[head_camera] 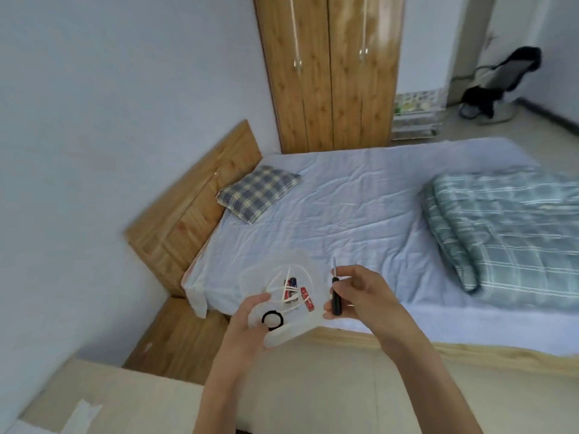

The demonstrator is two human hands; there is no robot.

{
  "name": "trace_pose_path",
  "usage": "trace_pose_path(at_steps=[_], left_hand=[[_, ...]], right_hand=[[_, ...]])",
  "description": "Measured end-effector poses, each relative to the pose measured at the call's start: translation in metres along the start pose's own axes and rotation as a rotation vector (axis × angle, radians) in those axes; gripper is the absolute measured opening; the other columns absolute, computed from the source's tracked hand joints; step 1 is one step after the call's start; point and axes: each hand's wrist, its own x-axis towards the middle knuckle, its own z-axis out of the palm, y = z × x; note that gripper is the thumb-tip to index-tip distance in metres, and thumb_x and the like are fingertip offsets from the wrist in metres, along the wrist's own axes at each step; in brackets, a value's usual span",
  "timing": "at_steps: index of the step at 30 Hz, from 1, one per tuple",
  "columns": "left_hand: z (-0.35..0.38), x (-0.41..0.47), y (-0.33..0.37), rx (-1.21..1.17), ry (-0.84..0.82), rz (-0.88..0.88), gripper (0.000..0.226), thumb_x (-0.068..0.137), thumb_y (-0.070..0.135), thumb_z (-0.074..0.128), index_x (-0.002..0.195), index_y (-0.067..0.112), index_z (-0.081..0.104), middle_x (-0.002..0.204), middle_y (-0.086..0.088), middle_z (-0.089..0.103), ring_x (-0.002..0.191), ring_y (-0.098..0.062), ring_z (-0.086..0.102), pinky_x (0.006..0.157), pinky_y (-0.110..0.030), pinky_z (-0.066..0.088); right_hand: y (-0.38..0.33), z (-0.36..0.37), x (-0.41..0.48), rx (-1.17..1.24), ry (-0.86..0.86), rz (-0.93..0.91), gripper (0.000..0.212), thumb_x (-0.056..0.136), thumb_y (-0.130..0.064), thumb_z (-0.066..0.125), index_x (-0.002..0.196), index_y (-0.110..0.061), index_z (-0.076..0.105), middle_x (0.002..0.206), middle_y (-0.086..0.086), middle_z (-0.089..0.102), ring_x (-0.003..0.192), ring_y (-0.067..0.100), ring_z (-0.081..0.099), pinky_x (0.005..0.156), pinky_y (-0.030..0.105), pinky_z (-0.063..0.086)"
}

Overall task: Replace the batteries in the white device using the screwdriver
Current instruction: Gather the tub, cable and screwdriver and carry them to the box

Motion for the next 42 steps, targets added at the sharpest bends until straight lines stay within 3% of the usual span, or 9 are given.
trace_pose_path(at_steps=[4, 9, 15, 20, 24, 31, 35, 37, 42], left_hand=[[0.098, 0.038, 0.028, 0.148, -0.191, -0.005, 0.044, 0.098, 0.008, 0.065, 0.117, 0.047, 0.069, 0.129, 0.009, 0.061, 0.111, -0.025, 0.069, 0.093, -0.057, 0.061], [0.215, 0.071, 0.050, 0.303, -0.437, 0.031, 0.053, 0.101, 0.010, 0.059, 0.118, 0.060, 0.064, 0.140, 0.007, 0.059, 0.117, -0.022, 0.067, 0.099, -0.050, 0.060], [0.361, 0.109, 0.083, 0.385, -0.651, 0.075, 0.057, 0.101, 0.006, 0.056, 0.115, 0.061, 0.065, 0.138, 0.014, 0.059, 0.115, -0.024, 0.068, 0.095, -0.056, 0.061], [0.479, 0.142, 0.119, 0.401, -0.800, 0.158, 0.058, 0.099, 0.002, 0.053, 0.117, 0.056, 0.066, 0.132, 0.004, 0.068, 0.115, -0.027, 0.070, 0.096, -0.054, 0.061], [0.563, 0.159, 0.143, 0.389, -0.902, 0.196, 0.061, 0.099, -0.007, 0.052, 0.114, 0.050, 0.069, 0.138, 0.020, 0.063, 0.114, -0.018, 0.071, 0.093, -0.050, 0.063], [0.691, 0.164, 0.165, 0.446, -1.031, 0.172, 0.054, 0.100, -0.002, 0.061, 0.113, 0.050, 0.069, 0.128, 0.008, 0.071, 0.096, -0.015, 0.078, 0.079, -0.042, 0.066], [0.770, 0.154, 0.171, 0.470, -1.054, 0.156, 0.054, 0.101, -0.005, 0.056, 0.117, 0.045, 0.067, 0.117, 0.007, 0.075, 0.091, -0.016, 0.079, 0.083, -0.050, 0.066], [0.813, 0.147, 0.173, 0.467, -1.043, 0.154, 0.053, 0.102, -0.004, 0.054, 0.119, 0.044, 0.067, 0.109, 0.010, 0.077, 0.087, -0.013, 0.079, 0.080, -0.044, 0.066], [0.924, 0.128, 0.189, 0.499, -1.059, 0.200, 0.058, 0.103, -0.001, 0.054, 0.113, 0.055, 0.065, 0.125, 0.010, 0.069, 0.099, -0.017, 0.076, 0.085, -0.049, 0.065]], right_hand=[[-0.007, -0.091, -0.009, 0.053, 0.246, -0.021, 0.021, 0.105, 0.000, 0.056, 0.125, -0.003, 0.061, 0.092, 0.019, 0.064, 0.070, 0.030, 0.076, 0.081, 0.050, 0.066], [-0.014, -0.190, -0.025, 0.144, 0.520, -0.033, 0.023, 0.105, 0.001, 0.057, 0.127, -0.001, 0.059, 0.089, 0.021, 0.063, 0.067, 0.030, 0.075, 0.083, 0.056, 0.064], [-0.033, -0.299, -0.025, 0.191, 0.766, -0.076, 0.021, 0.104, 0.001, 0.058, 0.125, 0.002, 0.060, 0.085, 0.019, 0.064, 0.066, 0.031, 0.075, 0.082, 0.057, 0.065], [-0.062, -0.387, -0.005, 0.200, 0.919, -0.136, 0.020, 0.104, 0.001, 0.058, 0.124, 0.001, 0.061, 0.068, 0.010, 0.069, 0.069, 0.034, 0.076, 0.085, 0.059, 0.064], [-0.079, -0.445, 0.003, 0.231, 1.010, -0.156, 0.020, 0.103, 0.001, 0.059, 0.123, 0.001, 0.062, 0.071, 0.012, 0.070, 0.068, 0.033, 0.075, 0.083, 0.058, 0.064], [-0.099, -0.541, -0.009, 0.335, 1.082, -0.177, 0.018, 0.103, 0.004, 0.057, 0.121, 0.005, 0.063, 0.074, 0.016, 0.066, 0.065, 0.031, 0.073, 0.075, 0.046, 0.067], [-0.106, -0.614, -0.009, 0.344, 1.095, -0.168, 0.018, 0.104, 0.002, 0.057, 0.121, 0.004, 0.064, 0.075, 0.015, 0.068, 0.068, 0.031, 0.074, 0.072, 0.042, 0.066], [-0.113, -0.655, -0.010, 0.344, 1.090, -0.173, 0.018, 0.104, 0.003, 0.057, 0.120, 0.005, 0.063, 0.075, 0.016, 0.068, 0.067, 0.031, 0.074, 0.069, 0.039, 0.066], [-0.145, -0.763, -0.027, 0.323, 1.110, -0.179, 0.016, 0.104, 0.003, 0.055, 0.119, 0.005, 0.062, 0.066, 0.009, 0.072, 0.067, 0.035, 0.074, 0.069, 0.038, 0.065]])
